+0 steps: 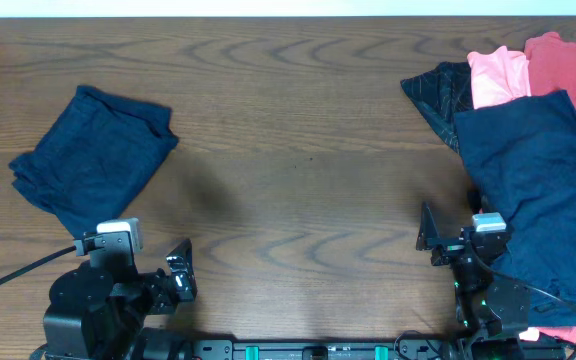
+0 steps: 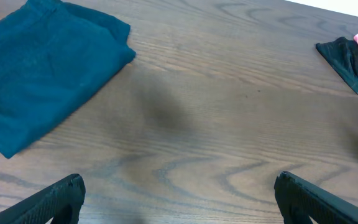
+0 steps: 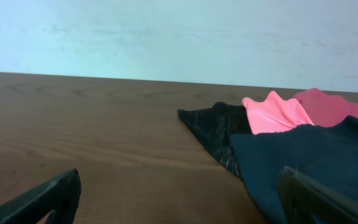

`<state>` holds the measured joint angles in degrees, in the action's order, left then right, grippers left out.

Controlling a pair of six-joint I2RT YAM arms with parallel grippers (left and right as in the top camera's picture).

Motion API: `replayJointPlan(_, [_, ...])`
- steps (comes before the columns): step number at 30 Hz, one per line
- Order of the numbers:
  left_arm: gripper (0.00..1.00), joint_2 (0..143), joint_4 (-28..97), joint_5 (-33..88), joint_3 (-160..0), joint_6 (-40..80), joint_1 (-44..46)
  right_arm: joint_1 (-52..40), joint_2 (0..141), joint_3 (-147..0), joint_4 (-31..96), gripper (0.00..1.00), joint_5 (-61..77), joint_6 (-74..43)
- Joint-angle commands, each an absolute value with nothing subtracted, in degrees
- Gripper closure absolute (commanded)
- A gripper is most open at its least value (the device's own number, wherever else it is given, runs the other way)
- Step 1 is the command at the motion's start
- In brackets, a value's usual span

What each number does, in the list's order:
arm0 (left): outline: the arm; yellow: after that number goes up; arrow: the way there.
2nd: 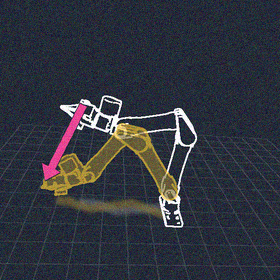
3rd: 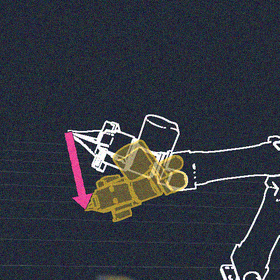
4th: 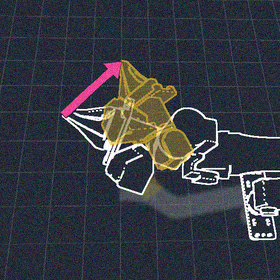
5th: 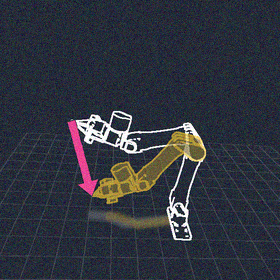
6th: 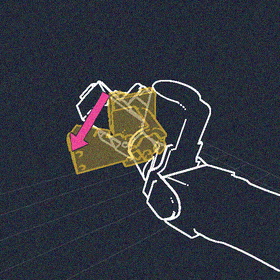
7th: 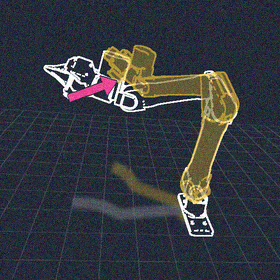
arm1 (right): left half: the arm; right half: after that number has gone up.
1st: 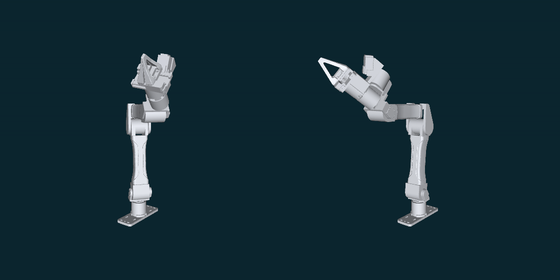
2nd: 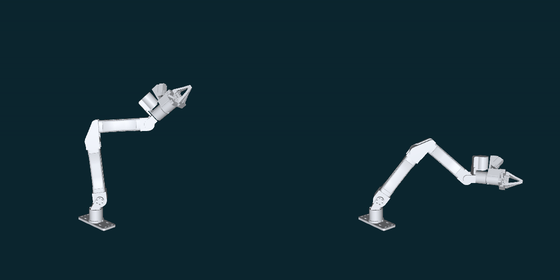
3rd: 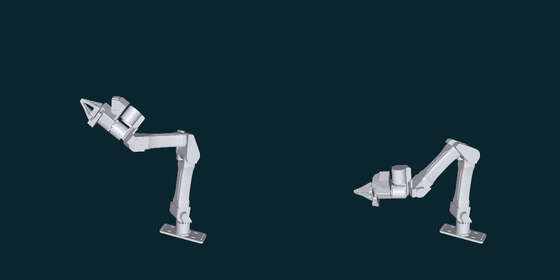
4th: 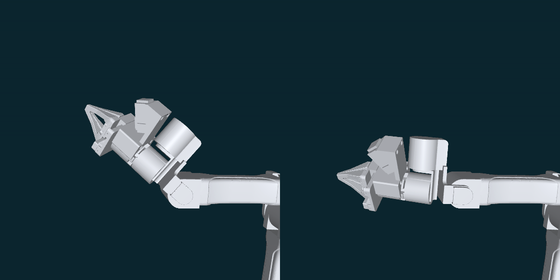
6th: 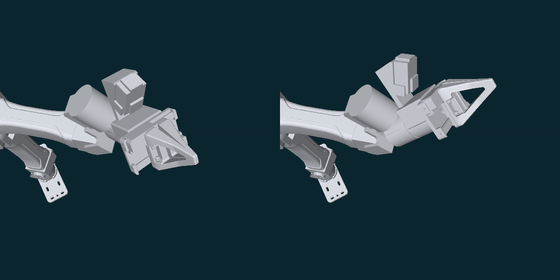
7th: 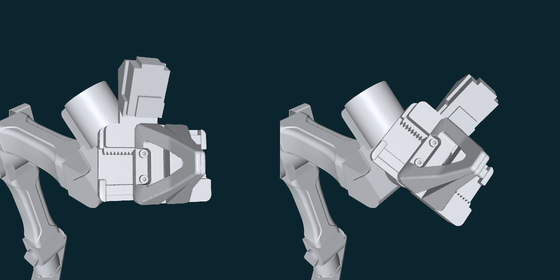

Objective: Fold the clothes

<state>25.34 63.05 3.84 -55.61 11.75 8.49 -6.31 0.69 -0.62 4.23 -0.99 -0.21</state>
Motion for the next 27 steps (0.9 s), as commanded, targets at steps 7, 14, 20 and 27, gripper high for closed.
replayJointPlan(7, [0.02, 25.04, 63.13, 2.96, -55.35, 11.2, 8.82, -6.83, 0.27, -0.3, 4.16, 0.01, -1.06, 0.93])
replayJointPlan(14, [0.02, 25.04, 63.13, 2.96, -55.35, 11.2, 8.82, -6.83, 0.27, -0.3, 4.16, 0.01, -1.06, 0.93])
replayJointPlan(20, [0.02, 25.04, 63.13, 2.94, -55.35, 11.2, 8.82, -6.83, 0.27, -0.3, 4.16, 0.01, -1.06, 0.93])
replayJointPlan(27, [0.02, 24.34, 63.35, 2.96, -55.35, 11.18, 8.71, -6.83, 0.27, -0.3, 4.16, 0.01, -1.06, 0.93])
